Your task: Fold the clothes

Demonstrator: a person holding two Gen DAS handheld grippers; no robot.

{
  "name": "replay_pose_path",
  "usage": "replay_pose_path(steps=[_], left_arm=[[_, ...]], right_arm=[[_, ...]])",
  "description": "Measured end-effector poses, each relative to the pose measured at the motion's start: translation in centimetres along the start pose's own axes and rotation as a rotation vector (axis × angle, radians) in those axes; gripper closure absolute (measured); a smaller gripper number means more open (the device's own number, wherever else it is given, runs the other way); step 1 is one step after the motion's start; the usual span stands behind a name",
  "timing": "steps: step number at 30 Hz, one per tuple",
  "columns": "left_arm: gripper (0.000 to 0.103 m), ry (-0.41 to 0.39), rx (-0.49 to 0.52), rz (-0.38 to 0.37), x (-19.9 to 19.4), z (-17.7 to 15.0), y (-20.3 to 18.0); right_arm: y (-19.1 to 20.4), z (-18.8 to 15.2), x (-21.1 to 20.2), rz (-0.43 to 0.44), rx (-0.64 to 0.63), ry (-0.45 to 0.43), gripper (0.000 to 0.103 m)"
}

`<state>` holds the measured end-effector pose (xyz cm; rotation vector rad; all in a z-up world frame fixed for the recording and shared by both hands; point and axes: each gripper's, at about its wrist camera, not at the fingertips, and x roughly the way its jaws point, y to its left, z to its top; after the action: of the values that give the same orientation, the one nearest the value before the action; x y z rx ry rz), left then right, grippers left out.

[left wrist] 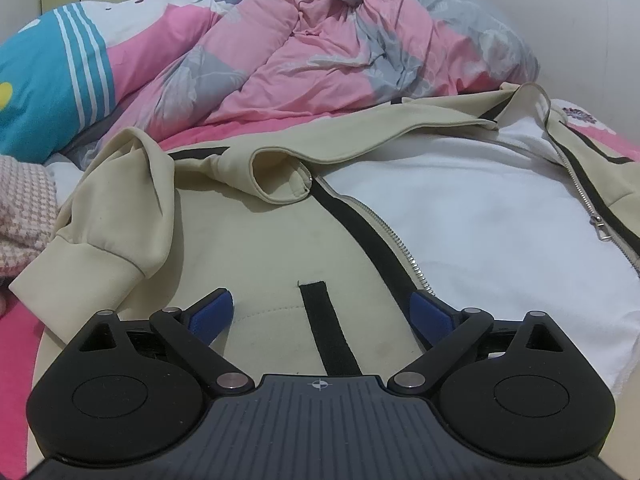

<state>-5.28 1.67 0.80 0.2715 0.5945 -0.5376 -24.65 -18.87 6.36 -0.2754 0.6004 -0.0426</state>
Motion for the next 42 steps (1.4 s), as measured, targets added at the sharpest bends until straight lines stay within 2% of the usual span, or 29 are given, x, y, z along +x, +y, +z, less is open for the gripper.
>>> replay_pose_path(steps=[3,4,5,6,8,11,18,20,21,22,23,26,29,33,35,37,38,40,41,42], left_arm=[[0.006,0.003,-0.005,-0.002,0.1,-0.1,0.0],[0.006,0.004,-0.006,-0.003,0.1,-0.1,0.1],[0.006,0.004,-0.007,-0.004,0.1,-0.1,0.1],[0.006,0.003,-0.007,-0.004,0.1,-0.1,0.1],[0.006,0.003,-0.009,-0.005,0.1,-0.1,0.1],[0.006,0.003,-0.014,-0.008,0.2,-0.1,0.1],[0.006,0.007,-0.022,-0.016,0.2,0.0,0.3],[0.006,0.009,-0.029,-0.027,-0.2,0.2,0.4],[0.006,0.01,-0.036,-0.038,-0.6,0.3,0.4],[0.006,0.009,-0.046,-0.053,-1.1,0.5,0.5],[0.006,0.011,-0.057,-0.076,-1.8,0.6,0.5],[0.003,0.022,-0.074,-0.157,-4.1,0.5,0.3],[0.002,0.039,-0.031,-0.203,-6.4,-0.3,-0.9],[0.005,0.095,0.046,-0.128,-6.4,-2.2,-2.8],[0.007,0.126,0.035,-0.111,-5.6,-3.0,-2.8],[0.023,0.127,0.01,-0.112,-5.3,-3.5,-2.6],[0.026,0.122,0.014,-0.106,-5.4,-3.5,-2.5],[0.057,0.112,0.029,-0.09,-5.8,-3.4,-2.5],[0.063,0.113,0.028,-0.081,-6.0,-3.3,-2.2],[0.078,0.115,0.023,-0.071,-6.2,-3.2,-1.9]], right_arm=[[-0.6,-0.4,2.1,0.029,0.052,0.038,0.03],[-0.8,-0.5,2.8,0.039,0.073,0.05,0.04],[-1.1,-0.7,3.5,0.05,0.094,0.063,0.06],[-1.4,-0.8,4.1,0.06,0.115,0.075,0.068],[-3.7,-0.9,3.5,0.044,0.225,0.049,0.098],[-8.6,-1.7,2.2,0.013,0.42,-0.025,0.098],[-20.4,-8.9,0.1,-0.225,0.976,-0.107,0.094],[-22.0,-11.3,0.3,-0.253,1.096,-0.02,0.086],[-22.1,-11.8,-0.5,-0.264,1.121,-0.033,0.083],[-22.0,-12.1,-1.5,-0.274,1.141,-0.056,0.076],[-22.0,-12.5,-2.5,-0.284,1.16,-0.08,0.065],[-21.8,-13.7,-5.5,-0.315,1.217,-0.152,0.042],[-19.4,-11.4,-6.8,-0.274,1.101,-0.229,0.04],[-16.1,-8.1,-8.4,-0.214,0.932,-0.328,0.04],[-13.5,-5.7,-6.6,-0.091,0.833,-0.317,0.04],[-10.8,-3.7,-4.1,0.021,0.751,-0.291,0.041],[-9.5,-3.0,-2.7,0.068,0.721,-0.275,0.041],[-6.9,-1.4,0.0,0.161,0.66,-0.242,0.041],[-6.1,-1.0,1.1,0.193,0.653,-0.23,0.041],[-5.4,-0.6,2.2,0.222,0.651,-0.218,0.041]])
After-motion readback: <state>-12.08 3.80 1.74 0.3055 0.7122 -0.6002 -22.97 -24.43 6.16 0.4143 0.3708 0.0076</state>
